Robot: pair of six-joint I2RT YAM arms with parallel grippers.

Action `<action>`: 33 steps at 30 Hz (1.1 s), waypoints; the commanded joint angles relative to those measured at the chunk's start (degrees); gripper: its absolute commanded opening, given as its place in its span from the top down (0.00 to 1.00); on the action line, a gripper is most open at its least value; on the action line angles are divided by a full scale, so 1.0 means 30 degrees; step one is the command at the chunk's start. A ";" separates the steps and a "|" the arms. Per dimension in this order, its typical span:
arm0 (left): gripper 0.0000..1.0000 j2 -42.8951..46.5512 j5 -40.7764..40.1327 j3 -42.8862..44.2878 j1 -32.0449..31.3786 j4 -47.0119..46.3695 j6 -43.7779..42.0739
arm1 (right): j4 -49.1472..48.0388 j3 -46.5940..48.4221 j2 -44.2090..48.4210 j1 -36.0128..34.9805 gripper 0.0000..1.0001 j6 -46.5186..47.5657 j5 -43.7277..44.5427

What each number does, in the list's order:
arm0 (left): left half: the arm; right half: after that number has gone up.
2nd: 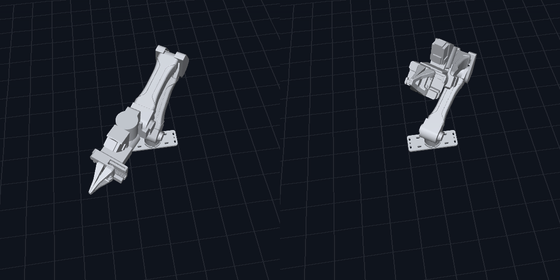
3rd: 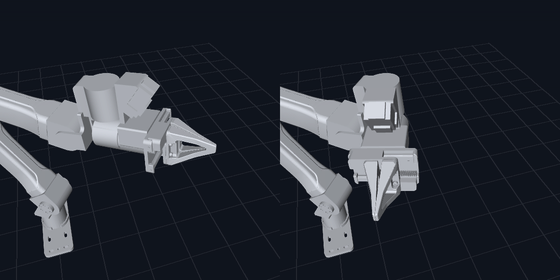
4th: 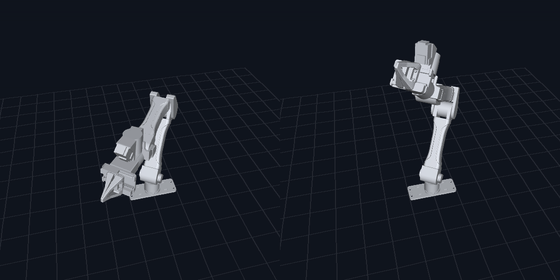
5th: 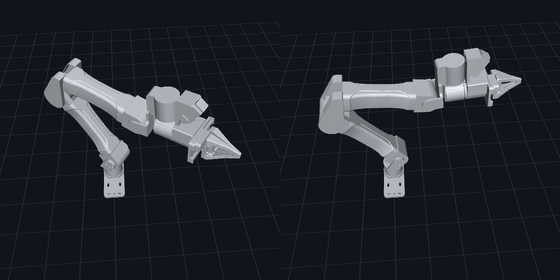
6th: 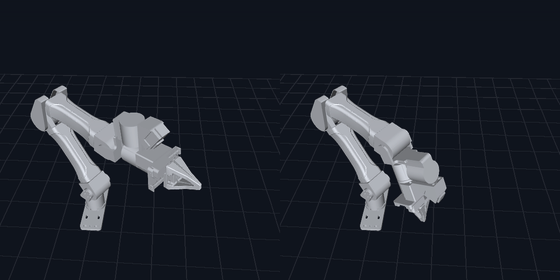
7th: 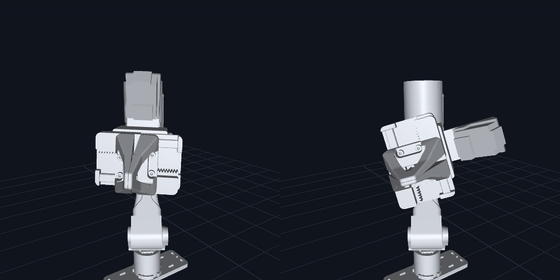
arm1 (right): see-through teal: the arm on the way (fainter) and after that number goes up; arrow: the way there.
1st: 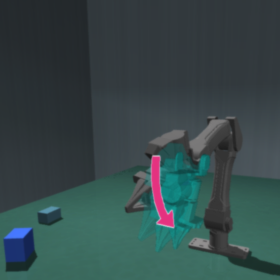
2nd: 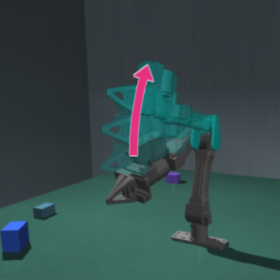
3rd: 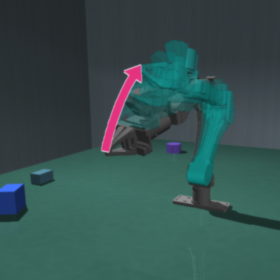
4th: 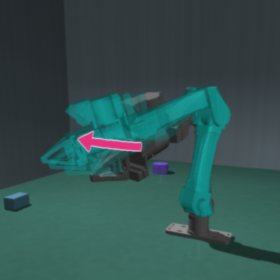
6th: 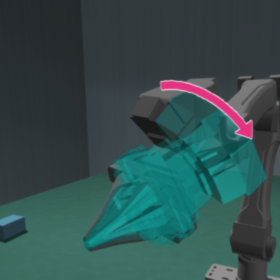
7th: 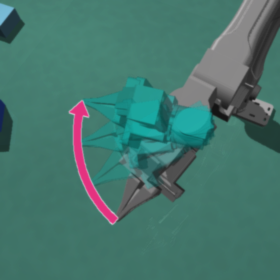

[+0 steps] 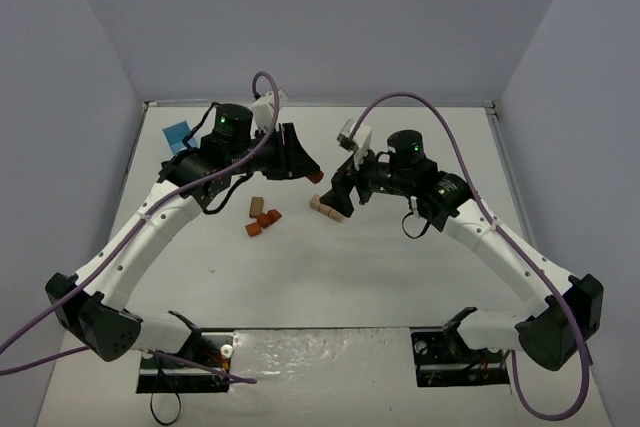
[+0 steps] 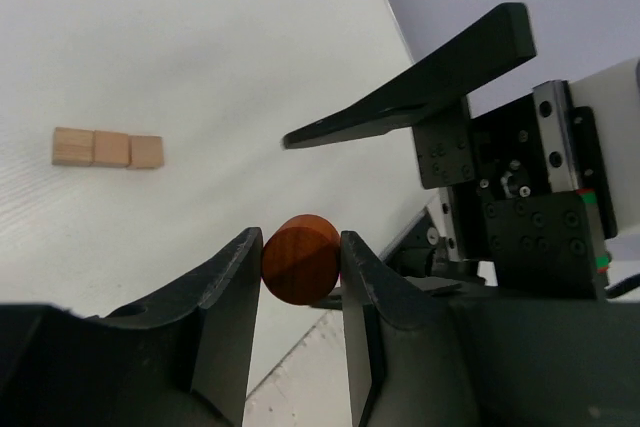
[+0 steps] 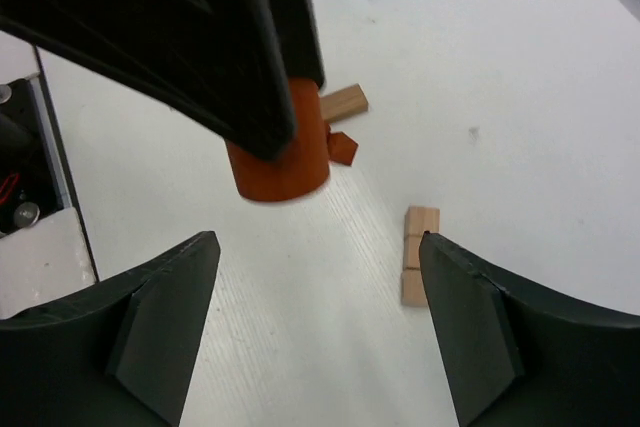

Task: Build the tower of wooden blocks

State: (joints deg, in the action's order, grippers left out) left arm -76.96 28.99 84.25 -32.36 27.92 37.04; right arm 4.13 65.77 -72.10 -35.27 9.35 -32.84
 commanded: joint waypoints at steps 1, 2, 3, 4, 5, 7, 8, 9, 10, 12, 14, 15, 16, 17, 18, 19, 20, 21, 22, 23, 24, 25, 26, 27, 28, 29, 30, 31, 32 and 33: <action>1.00 0.0004 -0.2750 -0.0183 -0.0194 -0.0532 -0.1802 | -0.0597 -0.1220 0.2090 0.2134 0.18 -0.2080 0.2016; 1.00 -0.0262 -0.3487 -0.0361 -0.0381 -0.0476 -0.2190 | -0.0308 -0.1531 0.2452 0.2617 0.16 -0.2548 0.2471; 1.00 -0.0537 -0.4233 -0.0543 -0.0579 -0.0429 -0.2588 | 0.0002 -0.1825 0.2818 0.3078 0.14 -0.2999 0.2927; 1.00 -0.0713 -0.4512 -0.0584 -0.0697 -0.0428 -0.2901 | 0.0525 -0.2079 0.3035 0.3315 0.13 -0.3602 0.3992; 1.00 -0.1038 -0.4915 -0.0583 -0.0880 -0.0435 -0.3182 | 0.1154 -0.2254 0.3205 0.3509 0.10 -0.4033 0.5132; 1.00 -0.2100 -0.5862 -0.0472 -0.1349 -0.0457 -0.3618 | 0.2539 -0.2423 0.3429 0.3756 0.04 -0.4517 0.7457; 1.00 -0.2790 -0.6198 -0.0334 -0.1554 -0.0465 -0.3711 | 0.3073 -0.2493 0.3518 0.3765 0.04 -0.4720 0.8438; 1.00 -0.3321 -0.6632 -0.0164 -0.1799 -0.0483 -0.3806 | 0.3602 -0.2625 0.3650 0.3784 0.03 -0.5002 0.9458; 1.00 -0.3818 -0.7192 0.0053 -0.2092 -0.0487 -0.3979 | 0.4067 -0.2789 0.3782 0.3803 0.02 -0.5285 1.0287; 1.00 -0.4351 -0.8230 0.0421 -0.2620 -0.0534 -0.4257 | 0.4763 -0.3064 0.3925 0.3849 0.00 -0.5865 1.2154; 1.00 -0.5595 -0.9289 0.0840 -0.3165 -0.0662 -0.4431 | 0.5297 -0.3324 0.4058 0.3876 0.00 -0.6458 1.3677; 1.00 -0.6144 -0.9616 0.1089 -0.3390 -0.0688 -0.4359 | 0.5302 -0.3424 0.4182 0.3901 0.00 -0.6610 1.4083; 1.00 -0.6472 -1.0018 0.1212 -0.3525 -0.0855 -0.4275 | 0.5288 -0.3467 0.4139 0.3919 0.00 -0.6839 1.4376; 1.00 -0.6770 -1.0394 0.1315 -0.3646 -0.1064 -0.4194 | 0.5280 -0.3493 0.4030 0.3956 0.00 -0.7072 1.4626; 1.00 -0.7083 -1.0592 0.1413 -0.3763 -0.1376 -0.4135 | 0.5319 -0.3474 0.3719 0.4092 0.00 -0.7268 1.4745; 1.00 -0.7406 -1.0840 0.1579 -0.3912 -0.1516 -0.4139 | 0.5392 -0.3431 0.3397 0.4235 0.00 -0.7492 1.4748; 1.00 -0.7738 -1.1116 0.1782 -0.4079 -0.1571 -0.4177 | 0.5477 -0.3379 0.3072 0.4386 0.00 -0.7722 1.4679; 1.00 -0.8113 -1.1434 0.2028 -0.4296 -0.1586 -0.4234 | 0.5478 -0.3349 0.2797 0.4617 0.00 -0.7867 1.4391; 1.00 -0.8481 -1.1747 0.2267 -0.4510 -0.1603 -0.4291 | 0.5478 -0.3324 0.2530 0.4845 0.00 -0.8015 1.4110; 1.00 -0.8692 -1.1958 0.2381 -0.4672 -0.1683 -0.4323 | 0.5478 -0.3371 0.2432 0.5023 0.00 -0.8208 1.3947; 1.00 -0.8905 -1.2183 0.2474 -0.4837 -0.1781 -0.4348 | 0.5474 -0.3426 0.2346 0.5201 0.00 -0.8362 1.3768; 1.00 -0.9123 -1.2459 0.2495 -0.5015 -0.1938 -0.4349 | 0.5454 -0.3505 0.2306 0.5379 0.00 -0.8384 1.3531; 1.00 -0.9287 -1.2679 0.2421 -0.5182 -0.2153 -0.4336 | 0.5463 -0.3566 0.2242 0.5480 0.00 -0.8349 1.3429; 1.00 -0.9438 -1.2870 0.2314 -0.5340 -0.2396 -0.4304 | 0.5475 -0.3619 0.2176 0.5554 0.00 -0.8297 1.3385; 1.00 -0.9624 -1.2995 0.2210 -0.5465 -0.2685 -0.4181 | 0.5455 -0.3660 0.2155 0.5637 0.00 -0.8256 1.3426; 1.00 -0.9824 -1.3053 0.2096 -0.5544 -0.2936 -0.4062 | 0.5470 -0.3693 0.2045 0.5682 0.00 -0.8202 1.3438; 1.00 -0.9978 -1.3116 0.2000 -0.5584 -0.3146 -0.3973 | 0.5462 -0.3717 0.1956 0.5746 0.00 -0.8185 1.3422; 1.00 -1.0110 -1.3194 0.1911 -0.5618 -0.3344 -0.3895 | 0.5441 -0.3739 0.1890 0.5823 0.00 -0.8185 1.3400; 1.00 -1.0242 -1.3269 0.1828 -0.5648 -0.3532 -0.3820 | 0.5420 -0.3761 0.1825 0.5900 0.00 -0.8185 1.3375; 1.00 -1.0360 -1.3329 0.1813 -0.5649 -0.3578 -0.3776 | 0.5420 -0.3776 0.1780 0.5974 0.00 -0.8185 1.3317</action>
State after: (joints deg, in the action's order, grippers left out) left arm -108.39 -7.79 88.59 -48.83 22.62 24.89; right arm 21.67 54.74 -65.94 -18.19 -14.17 7.03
